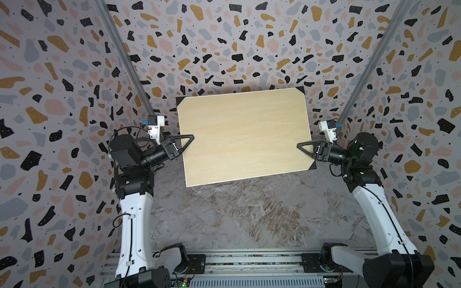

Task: Assemble the easel
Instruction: Place the drawing board on the easel.

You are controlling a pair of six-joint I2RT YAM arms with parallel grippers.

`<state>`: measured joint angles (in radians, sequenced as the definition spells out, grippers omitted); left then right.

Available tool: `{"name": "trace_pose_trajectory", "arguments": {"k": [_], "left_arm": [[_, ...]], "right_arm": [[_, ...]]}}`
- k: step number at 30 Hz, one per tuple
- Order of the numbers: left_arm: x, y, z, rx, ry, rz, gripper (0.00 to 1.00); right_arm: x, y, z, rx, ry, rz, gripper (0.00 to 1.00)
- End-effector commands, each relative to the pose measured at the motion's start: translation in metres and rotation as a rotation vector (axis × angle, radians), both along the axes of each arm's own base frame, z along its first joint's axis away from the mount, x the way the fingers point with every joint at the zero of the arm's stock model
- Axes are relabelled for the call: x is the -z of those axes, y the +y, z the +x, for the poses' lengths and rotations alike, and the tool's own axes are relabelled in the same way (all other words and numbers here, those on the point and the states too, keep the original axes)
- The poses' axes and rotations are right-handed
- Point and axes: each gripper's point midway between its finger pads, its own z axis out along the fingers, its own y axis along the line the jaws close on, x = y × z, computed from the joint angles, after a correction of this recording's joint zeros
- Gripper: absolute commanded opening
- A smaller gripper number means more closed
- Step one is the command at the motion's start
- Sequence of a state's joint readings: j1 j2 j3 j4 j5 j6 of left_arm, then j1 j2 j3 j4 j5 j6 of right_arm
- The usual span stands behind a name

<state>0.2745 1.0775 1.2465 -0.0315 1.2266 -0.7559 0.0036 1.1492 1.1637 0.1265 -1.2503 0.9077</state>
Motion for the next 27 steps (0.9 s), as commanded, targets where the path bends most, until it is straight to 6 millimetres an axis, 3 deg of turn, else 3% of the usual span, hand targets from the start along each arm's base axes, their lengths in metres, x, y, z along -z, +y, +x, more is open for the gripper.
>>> {"name": "trace_pose_trajectory", "arguments": {"k": [1, 10, 17, 21, 27], "left_arm": [[-0.031, -0.001, -0.013, -0.015, -0.26, 0.139, 0.0], [-0.027, 0.001, -0.009, -0.02, -0.245, 0.151, 0.0], [-0.024, 0.003, -0.006, -0.042, -0.239, 0.157, 0.0], [-0.023, 0.005, -0.002, -0.059, -0.231, 0.153, 0.0], [-0.021, 0.011, 0.002, -0.118, -0.241, 0.169, 0.0]], "right_arm": [[-0.053, 0.0, -0.025, -0.009, -0.237, 0.002, 0.32], [-0.056, 0.003, -0.025, -0.03, -0.24, 0.006, 0.35], [-0.052, 0.02, -0.02, -0.038, -0.285, -0.035, 0.31], [-0.039, 0.032, -0.011, -0.05, -0.264, -0.059, 0.25], [-0.023, 0.032, 0.0, -0.021, -0.25, -0.086, 0.18]]}}
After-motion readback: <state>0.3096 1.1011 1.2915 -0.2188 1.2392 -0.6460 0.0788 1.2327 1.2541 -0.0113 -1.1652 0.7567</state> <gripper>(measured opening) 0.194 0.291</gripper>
